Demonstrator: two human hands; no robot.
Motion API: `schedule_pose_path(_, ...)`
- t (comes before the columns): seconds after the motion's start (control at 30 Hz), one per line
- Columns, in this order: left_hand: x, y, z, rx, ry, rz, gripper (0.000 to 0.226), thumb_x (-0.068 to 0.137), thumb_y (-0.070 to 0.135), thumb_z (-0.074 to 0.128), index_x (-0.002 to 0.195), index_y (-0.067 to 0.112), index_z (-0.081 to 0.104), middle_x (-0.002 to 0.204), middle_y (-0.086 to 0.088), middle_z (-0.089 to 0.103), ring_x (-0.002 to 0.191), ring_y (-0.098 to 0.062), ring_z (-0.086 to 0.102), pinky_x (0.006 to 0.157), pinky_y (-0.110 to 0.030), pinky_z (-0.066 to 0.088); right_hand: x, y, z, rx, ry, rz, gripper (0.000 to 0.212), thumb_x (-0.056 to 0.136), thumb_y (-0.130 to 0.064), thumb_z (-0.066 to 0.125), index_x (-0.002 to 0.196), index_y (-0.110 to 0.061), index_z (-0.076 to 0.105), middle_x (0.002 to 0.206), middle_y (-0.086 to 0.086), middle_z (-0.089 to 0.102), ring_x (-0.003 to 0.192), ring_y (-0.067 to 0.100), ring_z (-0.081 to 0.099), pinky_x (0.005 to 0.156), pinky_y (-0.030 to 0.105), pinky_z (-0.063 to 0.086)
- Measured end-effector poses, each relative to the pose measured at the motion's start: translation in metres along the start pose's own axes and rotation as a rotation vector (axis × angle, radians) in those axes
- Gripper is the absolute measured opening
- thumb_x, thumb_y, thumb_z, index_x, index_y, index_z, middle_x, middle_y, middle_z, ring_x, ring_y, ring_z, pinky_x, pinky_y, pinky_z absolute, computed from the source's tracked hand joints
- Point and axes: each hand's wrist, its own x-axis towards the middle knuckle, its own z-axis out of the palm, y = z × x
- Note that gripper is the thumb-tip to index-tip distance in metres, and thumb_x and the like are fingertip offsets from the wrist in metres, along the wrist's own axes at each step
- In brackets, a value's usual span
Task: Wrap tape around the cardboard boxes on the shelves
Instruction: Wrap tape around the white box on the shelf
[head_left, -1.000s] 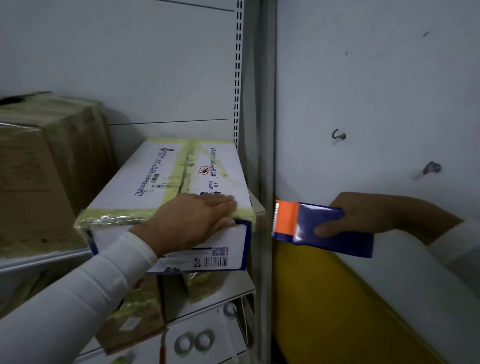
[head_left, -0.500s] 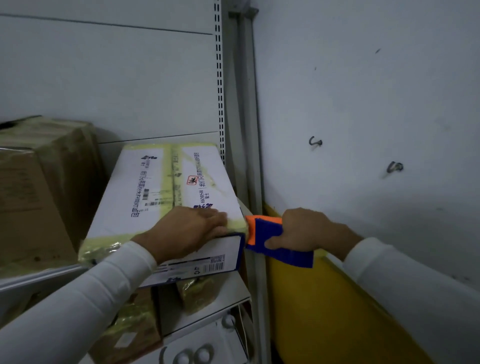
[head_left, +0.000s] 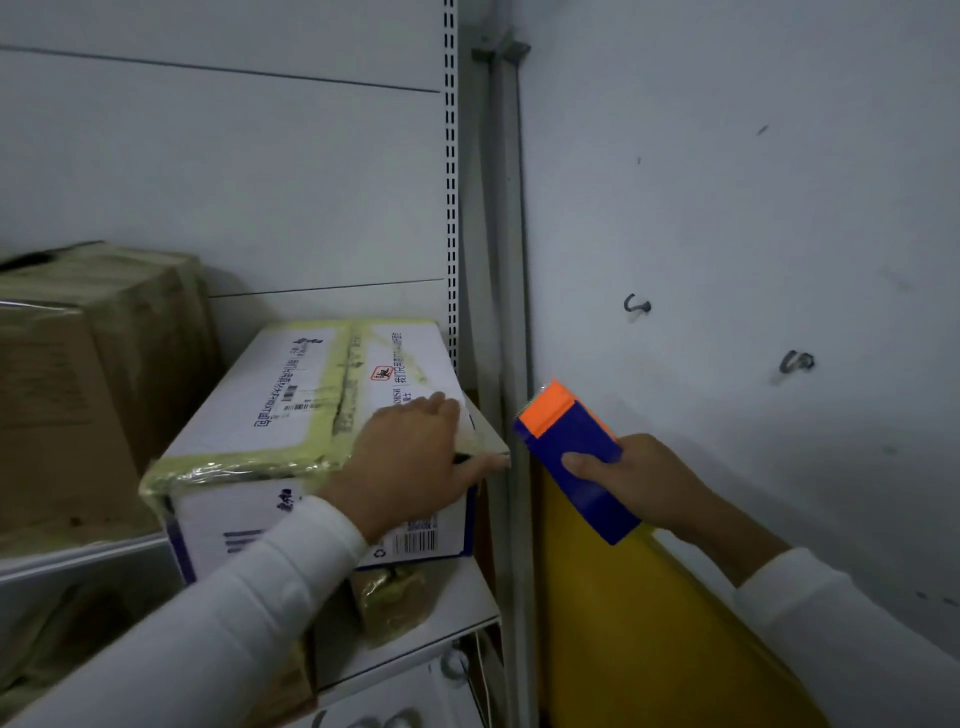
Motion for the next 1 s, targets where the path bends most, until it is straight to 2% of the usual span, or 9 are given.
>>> schedule_pose_path(0.13,0.023,0.038,0.025,0.087,-0.077,-0.211,0.074,0.085,0.066,0.045,0.128,0.006,0.044,0.119,-0.012,0.052,0.109,-0.028,0.051,0.092,-0.042,0.045,-0.001,0.006,0.001,0.191,0.041,0.0,0.026,0.088,-0.037,0.066,0.096,-0.012,0.064,0.082,0.004,0.072,0.071,0.018,0.069,0.058,0.025,0.05)
schedule_pose_path(0.27,0.024,0.038,0.03,0.143,-0.076,-0.194,0.05,0.089,0.034,0.049,0.126,0.001,0.044,0.115,-0.015,0.052,0.105,-0.029,0.051,0.092,-0.043,0.044,0.001,0.01,-0.003,0.272,0.057,-0.036,0.02,0.089,-0.03,0.066,0.093,-0.011,0.067,0.079,0.007,0.072,0.067,0.019,0.068,0.056,0.024,0.05)
schedule_pose_path(0.37,0.01,0.031,0.029,0.112,-0.035,-0.104,0.05,0.089,0.036,0.047,0.128,0.005,0.043,0.117,-0.011,0.052,0.106,-0.026,0.051,0.092,-0.041,0.045,0.001,0.009,-0.009,0.31,0.012,-0.085,0.027,0.089,-0.029,0.064,0.096,-0.003,0.066,0.085,0.015,0.073,0.07,0.024,0.07,0.061,0.03,0.053)
schedule_pose_path(0.6,-0.036,-0.008,0.01,-0.031,0.118,0.226,0.049,0.082,0.043,0.031,0.113,0.012,0.055,0.106,-0.004,0.062,0.093,-0.022,0.062,0.073,-0.035,0.053,-0.008,-0.015,-0.004,0.274,-0.124,-0.131,0.02,0.092,-0.027,0.06,0.08,-0.011,0.062,0.067,-0.002,0.069,0.062,0.011,0.066,0.055,0.019,0.049)
schedule_pose_path(0.7,-0.055,-0.039,0.009,-0.059,0.12,0.33,0.055,0.085,0.046,0.042,0.127,0.013,0.056,0.124,-0.005,0.064,0.109,-0.02,0.063,0.088,-0.033,0.053,-0.008,-0.03,0.01,0.276,-0.095,-0.125,0.021,0.091,-0.029,0.061,0.078,-0.013,0.063,0.066,-0.003,0.07,0.061,0.01,0.066,0.054,0.019,0.048)
schedule_pose_path(0.8,-0.07,-0.083,0.004,-0.126,0.023,0.415,0.059,0.091,0.05,0.039,0.142,0.02,0.045,0.144,0.002,0.047,0.134,-0.015,0.042,0.113,-0.037,0.028,-0.011,-0.041,0.026,0.258,-0.088,-0.132,0.021,0.09,-0.033,0.062,0.082,-0.014,0.065,0.069,-0.004,0.072,0.063,0.009,0.068,0.057,0.021,0.048)
schedule_pose_path(0.87,-0.079,-0.118,0.001,-0.14,-0.03,0.404,0.057,0.094,0.053,0.034,0.146,0.029,0.037,0.152,0.011,0.033,0.143,-0.011,0.022,0.118,-0.039,0.012,-0.014,-0.046,0.033,0.25,-0.077,-0.136,0.019,0.09,-0.034,0.062,0.084,-0.016,0.065,0.07,-0.005,0.072,0.064,0.007,0.069,0.058,0.021,0.048)
schedule_pose_path(0.93,-0.088,-0.153,0.002,-0.206,-0.059,0.329,0.055,0.093,0.054,0.036,0.145,0.036,0.035,0.153,0.012,0.031,0.144,-0.013,0.021,0.117,-0.041,0.015,-0.019,-0.051,0.037,0.264,-0.061,-0.142,0.016,0.091,-0.031,0.062,0.084,-0.016,0.064,0.068,-0.007,0.072,0.062,0.006,0.068,0.055,0.019,0.048)
schedule_pose_path(1.0,-0.094,-0.179,0.001,-0.242,-0.054,0.252,0.052,0.092,0.047,0.044,0.142,0.036,0.04,0.147,0.006,0.042,0.137,-0.019,0.037,0.112,-0.043,0.03,-0.024,-0.053,0.037,0.256,-0.055,-0.141,0.014,0.09,-0.028,0.062,0.086,-0.015,0.063,0.069,-0.006,0.072,0.062,0.006,0.068,0.053,0.017,0.048)
